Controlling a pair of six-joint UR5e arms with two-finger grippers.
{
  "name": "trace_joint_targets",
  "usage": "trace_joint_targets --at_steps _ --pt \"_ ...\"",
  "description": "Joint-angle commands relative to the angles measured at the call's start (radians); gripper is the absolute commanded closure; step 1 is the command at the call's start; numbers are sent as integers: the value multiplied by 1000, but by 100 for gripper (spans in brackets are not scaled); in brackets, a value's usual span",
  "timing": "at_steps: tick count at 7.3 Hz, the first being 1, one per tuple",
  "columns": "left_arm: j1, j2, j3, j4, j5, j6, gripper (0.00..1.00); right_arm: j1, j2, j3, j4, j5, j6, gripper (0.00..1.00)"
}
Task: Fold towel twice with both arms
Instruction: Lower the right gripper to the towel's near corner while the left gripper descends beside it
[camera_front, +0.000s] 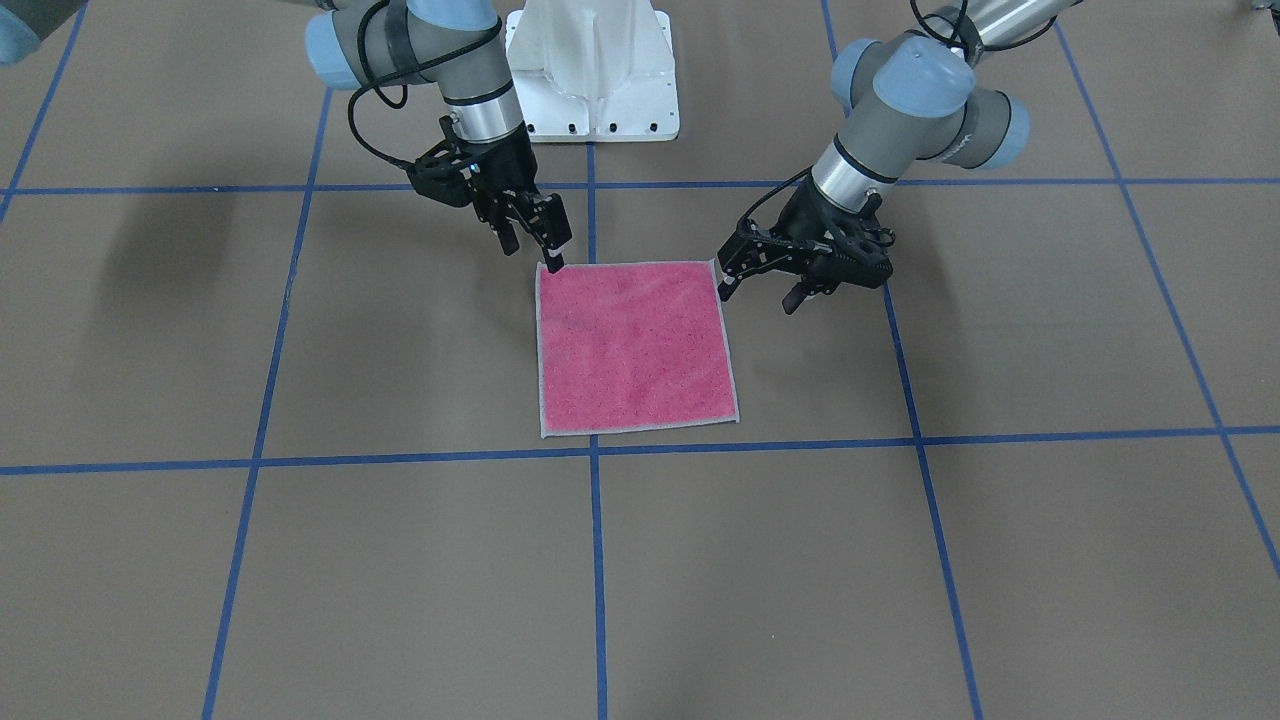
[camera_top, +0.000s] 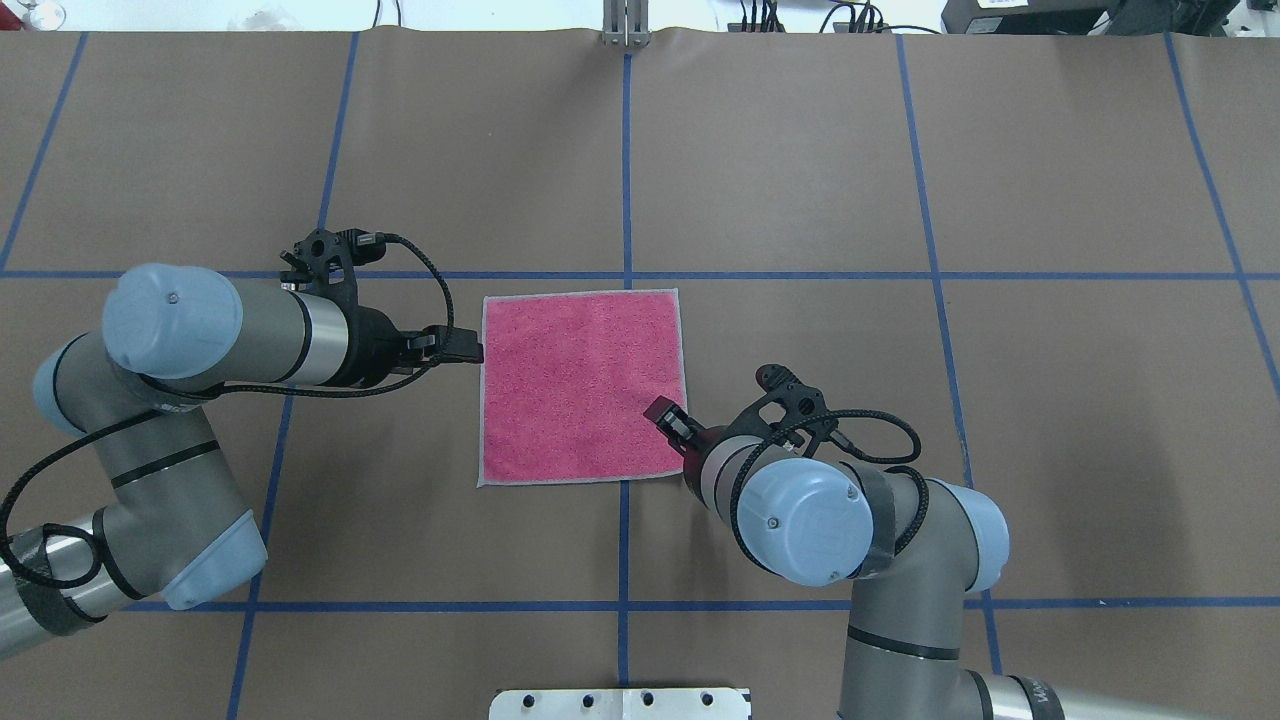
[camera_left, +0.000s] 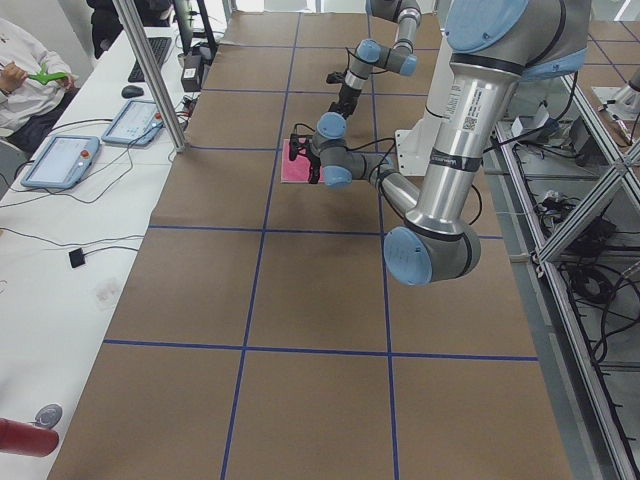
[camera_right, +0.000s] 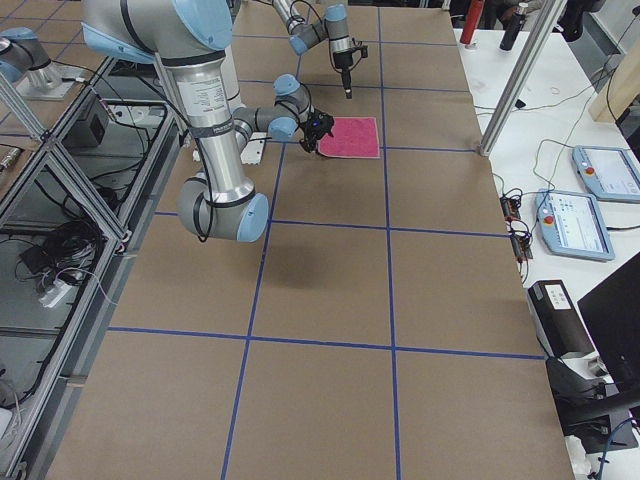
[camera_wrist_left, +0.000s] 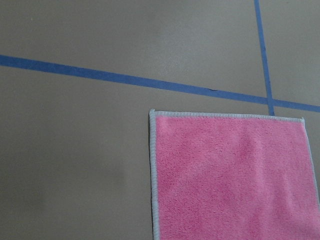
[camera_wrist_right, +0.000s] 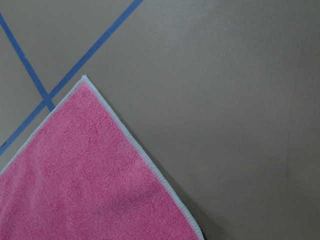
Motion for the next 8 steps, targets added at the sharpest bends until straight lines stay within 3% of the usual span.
trace_joint_targets --at_steps 1,4,8 --pt "1 0 0 0 0 1 1 -9 19 -46 8 -14 25 26" --pt "0 2 0 0 0 1 1 -15 15 -46 4 -11 39 28" --pt "1 2 1 0 0 3 1 -34 16 -51 7 -16 62 43"
